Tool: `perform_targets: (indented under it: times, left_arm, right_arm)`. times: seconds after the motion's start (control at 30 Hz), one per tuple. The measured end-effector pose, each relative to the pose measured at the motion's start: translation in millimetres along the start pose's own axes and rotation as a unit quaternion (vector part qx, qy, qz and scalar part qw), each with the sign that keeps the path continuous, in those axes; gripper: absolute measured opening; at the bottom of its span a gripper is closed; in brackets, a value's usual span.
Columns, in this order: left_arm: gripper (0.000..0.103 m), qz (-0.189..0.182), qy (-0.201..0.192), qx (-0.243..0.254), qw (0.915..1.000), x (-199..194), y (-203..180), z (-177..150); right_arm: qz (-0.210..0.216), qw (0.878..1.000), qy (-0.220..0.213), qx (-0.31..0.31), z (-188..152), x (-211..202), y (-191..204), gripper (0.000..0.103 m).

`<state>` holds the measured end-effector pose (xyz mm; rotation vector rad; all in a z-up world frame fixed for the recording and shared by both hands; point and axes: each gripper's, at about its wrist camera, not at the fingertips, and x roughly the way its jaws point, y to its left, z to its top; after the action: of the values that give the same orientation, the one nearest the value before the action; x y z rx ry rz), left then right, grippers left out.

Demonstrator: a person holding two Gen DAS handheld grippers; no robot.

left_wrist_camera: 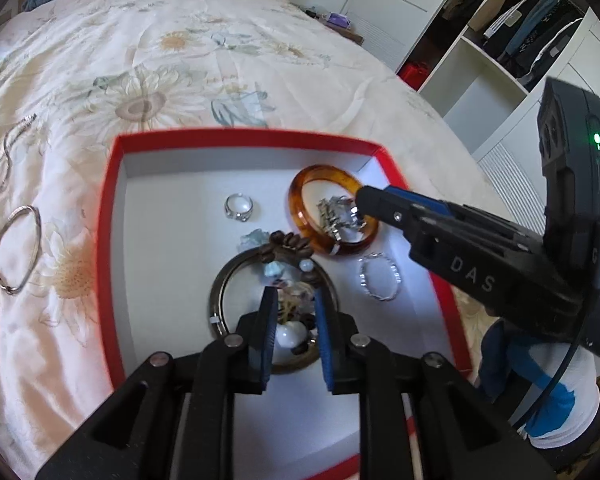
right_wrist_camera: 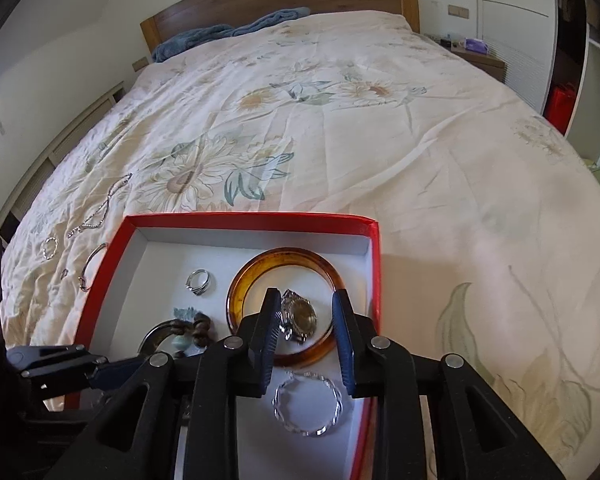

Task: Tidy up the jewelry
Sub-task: 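Open both tools to drop the bracelet and watch into the box, then move both tools back toward the silver ring and silver bangle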

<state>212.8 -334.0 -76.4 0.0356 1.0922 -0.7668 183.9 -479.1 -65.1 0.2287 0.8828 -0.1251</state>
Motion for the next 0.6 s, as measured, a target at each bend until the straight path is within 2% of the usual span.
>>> perform_targets:
  times: [0.23, 0.33, 0.6]
  left_arm:
    - [0.018, 0.000, -0.049, 0.005, 0.9988, -62, -11, -1]
    - [0.018, 0.015, -0.066, 0.010, 0.9976, -94, -9, -10]
    - [0.019, 0.065, -0.080, -0.011, 0.9945, -174, 33, -58]
  right_arm:
    - [-0.004, 0.999, -0.039, 0.005, 0, -73, 11, 0.027]
    - [0.002, 0.998, -0.057, 0.000, -4, -107, 27, 0.028]
    - [0.033, 0.995, -0.088, -0.027, -19, -169, 90, 0.028]
